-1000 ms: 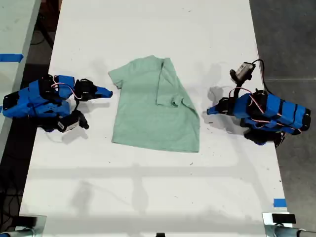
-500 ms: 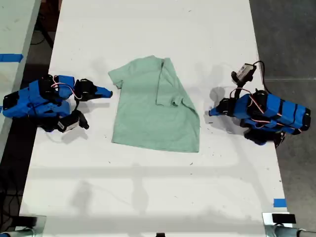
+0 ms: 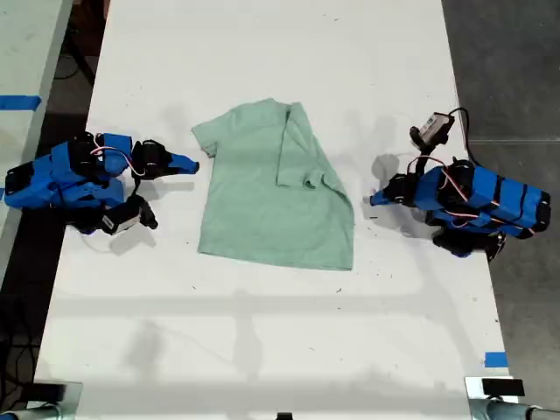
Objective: Fold t shirt
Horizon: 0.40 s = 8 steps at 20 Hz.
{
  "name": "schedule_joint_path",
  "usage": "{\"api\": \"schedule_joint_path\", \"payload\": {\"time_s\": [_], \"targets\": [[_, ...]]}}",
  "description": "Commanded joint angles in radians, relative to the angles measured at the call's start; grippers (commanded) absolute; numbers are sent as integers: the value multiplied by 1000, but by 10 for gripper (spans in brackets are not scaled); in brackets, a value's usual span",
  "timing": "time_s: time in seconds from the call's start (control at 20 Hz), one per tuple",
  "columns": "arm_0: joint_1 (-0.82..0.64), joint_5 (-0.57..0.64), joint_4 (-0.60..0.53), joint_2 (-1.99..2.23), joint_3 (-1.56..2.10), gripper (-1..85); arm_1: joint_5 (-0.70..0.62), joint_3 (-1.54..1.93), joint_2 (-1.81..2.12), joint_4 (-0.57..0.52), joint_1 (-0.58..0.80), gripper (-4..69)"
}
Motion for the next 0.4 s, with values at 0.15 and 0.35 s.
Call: {"api": "schedule_joint_path", "payload": {"time_s": [0.15, 0.35], "targets": [[9, -17, 0, 3, 8, -1, 12, 32, 9, 2, 0, -1], [8, -17, 0, 3, 8, -1, -11, 32, 9, -12, 8, -1]]}}
